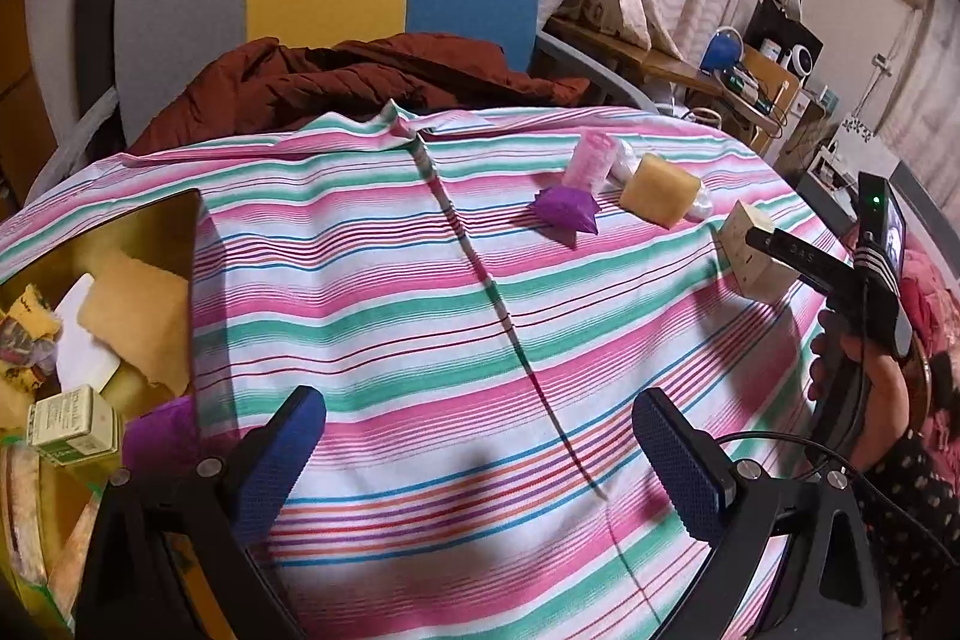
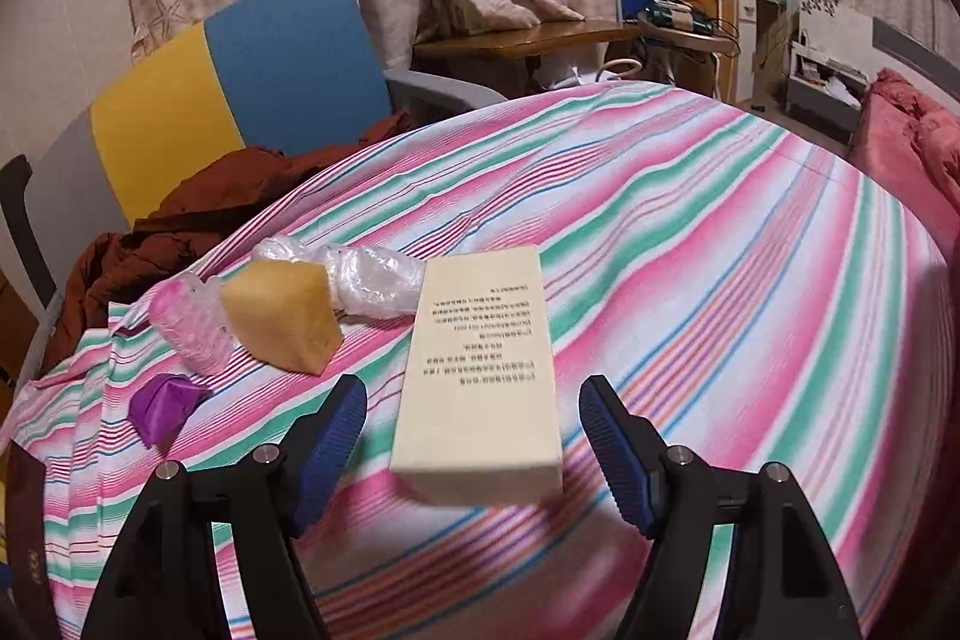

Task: Organize objects
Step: 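Move both tools back from the tray toward the purple packet and cream box, then grasp the purple packet with the left tool while the right tool grasps the cream printed box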

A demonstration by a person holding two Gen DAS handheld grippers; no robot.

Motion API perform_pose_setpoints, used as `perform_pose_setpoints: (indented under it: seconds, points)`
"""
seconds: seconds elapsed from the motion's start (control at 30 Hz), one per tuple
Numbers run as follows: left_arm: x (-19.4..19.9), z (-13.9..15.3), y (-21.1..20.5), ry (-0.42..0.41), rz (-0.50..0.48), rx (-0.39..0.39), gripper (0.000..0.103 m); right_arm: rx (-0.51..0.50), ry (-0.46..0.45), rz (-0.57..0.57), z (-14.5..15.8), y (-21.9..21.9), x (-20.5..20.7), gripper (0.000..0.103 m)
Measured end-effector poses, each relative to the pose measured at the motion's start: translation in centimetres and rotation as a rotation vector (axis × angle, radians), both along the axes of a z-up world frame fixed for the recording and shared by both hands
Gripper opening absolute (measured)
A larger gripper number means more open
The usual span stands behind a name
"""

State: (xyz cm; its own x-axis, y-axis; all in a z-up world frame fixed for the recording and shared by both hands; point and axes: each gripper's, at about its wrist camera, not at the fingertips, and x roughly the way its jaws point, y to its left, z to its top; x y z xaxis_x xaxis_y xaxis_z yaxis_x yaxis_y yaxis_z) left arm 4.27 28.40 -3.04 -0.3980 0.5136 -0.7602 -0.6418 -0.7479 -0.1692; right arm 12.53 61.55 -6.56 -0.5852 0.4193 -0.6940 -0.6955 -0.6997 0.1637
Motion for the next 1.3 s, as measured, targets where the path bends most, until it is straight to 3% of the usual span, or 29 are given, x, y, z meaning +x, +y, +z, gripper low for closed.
perform_pose_setpoints:
  seconds: [0.07,0.13,0.23,0.5,0.73,1.0,1.07,1.13,1.2,1.23,1.3]
  points:
    - [-0.4,-0.2,0.8,-0.003,-0.003,-0.013,0.103,0.002,-0.011,0.01,-0.5,0.0,-0.3,0.072]
    - [-0.9,-0.3,1.5,-0.001,-0.009,-0.02,0.103,-0.004,-0.026,0.012,-1.0,0.1,-0.6,0.058]
    - [-1.7,-0.5,2.9,0.01,-0.015,-0.034,0.103,0.005,-0.024,0.006,-1.2,-0.1,-0.6,0.053]
    - [-4.4,-1.6,8.6,0.052,-0.064,-0.067,0.103,0.038,-0.021,0.005,-1.5,-0.5,-0.5,0.052]
    - [-8.2,-3.0,14.7,0.018,-0.084,-0.083,0.103,0.032,0.012,-0.003,-1.6,-0.4,-0.1,0.052]
    - [-10.2,-4.7,19.3,0.098,-0.116,-0.14,0.102,0.051,0.009,-0.003,-1.8,-0.8,-0.2,0.052]
    - [-10.1,-5.2,19.7,0.104,-0.139,-0.131,0.094,0.048,0.015,-0.002,-1.8,-0.7,-0.1,0.052]
    - [-10.0,-5.9,19.8,0.096,-0.159,-0.13,0.077,0.045,0.02,-0.003,-1.8,-0.6,-0.1,0.052]
    - [-9.9,-6.5,19.9,0.097,-0.175,-0.149,0.069,0.049,0.017,-0.004,-1.8,-0.6,-0.1,0.052]
    - [-9.8,-6.3,19.9,0.099,-0.182,-0.137,0.056,0.052,0.016,-0.004,-1.8,-0.6,-0.1,0.052]
    - [-9.6,-6.2,19.8,0.098,-0.207,-0.114,0.052,0.057,0.011,-0.005,-1.8,-0.6,-0.2,0.052]
